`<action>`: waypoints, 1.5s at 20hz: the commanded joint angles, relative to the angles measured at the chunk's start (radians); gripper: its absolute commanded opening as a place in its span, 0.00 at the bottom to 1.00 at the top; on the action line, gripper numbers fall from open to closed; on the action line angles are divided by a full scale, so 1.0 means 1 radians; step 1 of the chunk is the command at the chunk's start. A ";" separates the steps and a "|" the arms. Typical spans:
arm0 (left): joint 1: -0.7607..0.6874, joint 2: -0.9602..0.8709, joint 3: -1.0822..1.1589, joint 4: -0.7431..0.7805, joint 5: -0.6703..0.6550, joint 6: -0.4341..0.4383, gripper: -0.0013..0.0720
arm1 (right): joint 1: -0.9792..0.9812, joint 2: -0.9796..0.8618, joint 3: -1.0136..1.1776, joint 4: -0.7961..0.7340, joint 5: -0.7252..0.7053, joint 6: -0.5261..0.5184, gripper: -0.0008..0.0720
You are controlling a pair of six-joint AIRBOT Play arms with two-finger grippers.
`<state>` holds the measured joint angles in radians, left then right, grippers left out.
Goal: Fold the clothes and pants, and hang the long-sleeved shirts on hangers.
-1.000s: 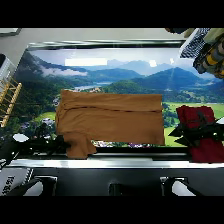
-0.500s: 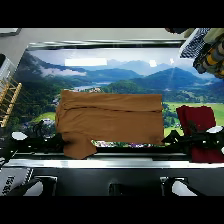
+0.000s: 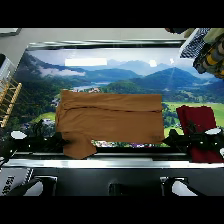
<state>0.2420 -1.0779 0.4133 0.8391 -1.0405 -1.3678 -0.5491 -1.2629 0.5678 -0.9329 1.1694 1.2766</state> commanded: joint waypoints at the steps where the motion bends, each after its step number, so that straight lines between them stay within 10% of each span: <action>1: 0.001 0.021 0.017 0.003 -0.032 0.008 0.04 | 0.000 0.003 0.006 0.027 0.047 -0.030 0.06; 13: -0.011 0.371 0.259 0.246 -0.370 -0.243 0.03 | 0.000 0.441 0.061 -0.018 0.318 0.125 0.06; 30: -0.152 -0.551 1.098 0.242 -0.283 -0.151 0.03 | 0.385 -0.308 0.720 -0.214 -0.025 0.257 0.06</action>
<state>0.0921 -1.5154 1.3846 1.0817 -1.3037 -1.5185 -0.1818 -1.4883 1.2053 -1.1229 1.1648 1.4990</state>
